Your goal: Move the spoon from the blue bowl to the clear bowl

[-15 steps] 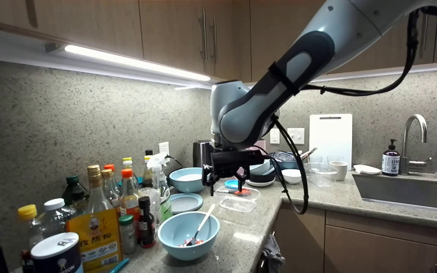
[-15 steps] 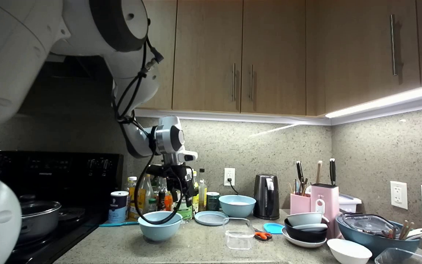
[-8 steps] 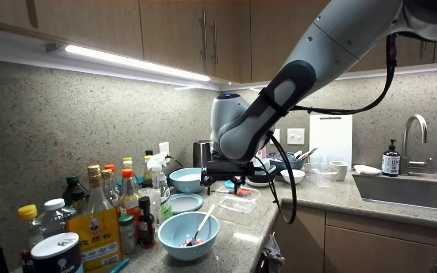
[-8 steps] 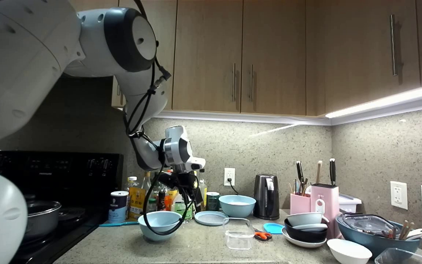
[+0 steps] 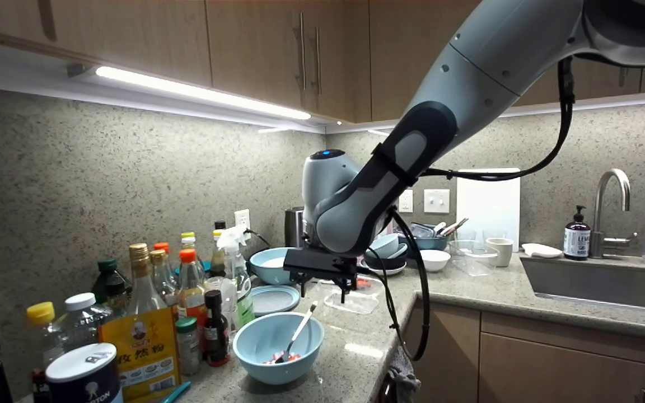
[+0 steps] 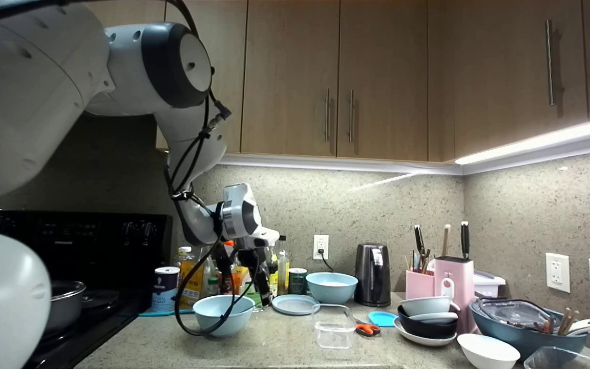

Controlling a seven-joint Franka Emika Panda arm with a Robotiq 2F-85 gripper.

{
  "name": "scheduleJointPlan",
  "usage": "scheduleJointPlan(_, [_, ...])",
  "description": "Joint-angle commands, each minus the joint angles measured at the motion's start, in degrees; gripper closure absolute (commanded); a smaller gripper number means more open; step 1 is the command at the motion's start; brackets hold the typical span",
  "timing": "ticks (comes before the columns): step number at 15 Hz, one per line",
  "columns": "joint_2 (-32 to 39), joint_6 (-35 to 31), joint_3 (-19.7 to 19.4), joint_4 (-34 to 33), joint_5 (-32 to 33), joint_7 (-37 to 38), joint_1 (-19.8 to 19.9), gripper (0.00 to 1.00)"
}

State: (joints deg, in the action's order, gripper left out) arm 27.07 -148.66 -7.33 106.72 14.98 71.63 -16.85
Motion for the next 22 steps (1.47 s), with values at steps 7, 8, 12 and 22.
scheduleJointPlan(7, [2.8, -4.7, -6.4, -0.5, 7.9, 13.0, -5.8, 0.00])
scheduleJointPlan(8, [2.8, -2.2, -5.4, -0.4, 6.9, 12.5, -5.4, 0.00])
scheduleJointPlan(12, [3.3, 3.7, -3.0, -0.9, 5.8, 13.4, -5.0, 0.00])
scheduleJointPlan(22, [3.2, 1.0, -0.1, -0.8, 5.4, 11.8, -3.4, 0.72])
